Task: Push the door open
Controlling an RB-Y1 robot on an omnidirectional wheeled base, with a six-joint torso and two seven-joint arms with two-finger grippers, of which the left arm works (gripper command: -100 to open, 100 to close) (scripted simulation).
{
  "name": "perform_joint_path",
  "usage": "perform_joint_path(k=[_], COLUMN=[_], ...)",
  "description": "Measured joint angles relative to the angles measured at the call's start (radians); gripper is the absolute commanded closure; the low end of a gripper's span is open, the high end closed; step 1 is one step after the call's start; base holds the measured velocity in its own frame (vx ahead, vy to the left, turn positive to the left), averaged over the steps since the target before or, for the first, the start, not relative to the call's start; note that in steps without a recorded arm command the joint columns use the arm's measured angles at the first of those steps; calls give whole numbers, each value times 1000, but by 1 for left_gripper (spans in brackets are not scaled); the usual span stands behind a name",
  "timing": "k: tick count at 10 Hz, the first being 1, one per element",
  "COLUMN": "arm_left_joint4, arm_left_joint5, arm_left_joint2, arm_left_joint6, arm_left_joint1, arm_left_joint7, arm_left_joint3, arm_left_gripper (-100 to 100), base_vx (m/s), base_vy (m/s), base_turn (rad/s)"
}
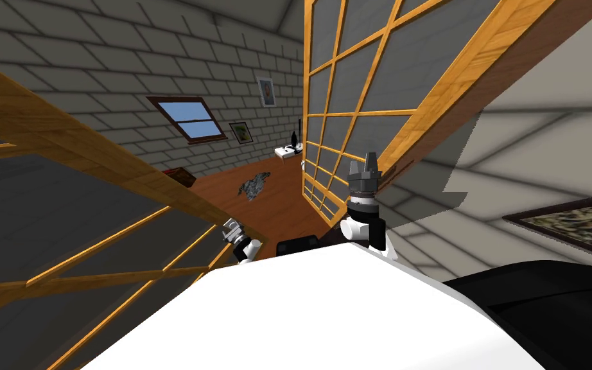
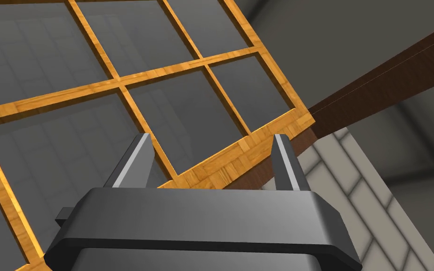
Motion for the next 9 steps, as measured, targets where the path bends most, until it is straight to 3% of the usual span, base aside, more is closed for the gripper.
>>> perform_joint_path(k=[3, 4, 7, 9], arm_left_joint4=[-6, 22, 38, 26], arm_left_joint5=[-6, -8, -12, -6], arm_left_joint2=[-28, -29, -53, -48], arm_left_joint6=[6, -8, -26, -19], arm_left_joint1=[-3, -20, -25, -13], arm_left_joint7=[-2, 5, 14, 10], arm_left_joint3=[40, 53, 95, 102], arm_left_gripper=[100, 100, 100, 100], base_vx=[197, 173, 154, 133], base_vy=[27, 5, 1, 33], base_turn=[118, 116, 87, 37])
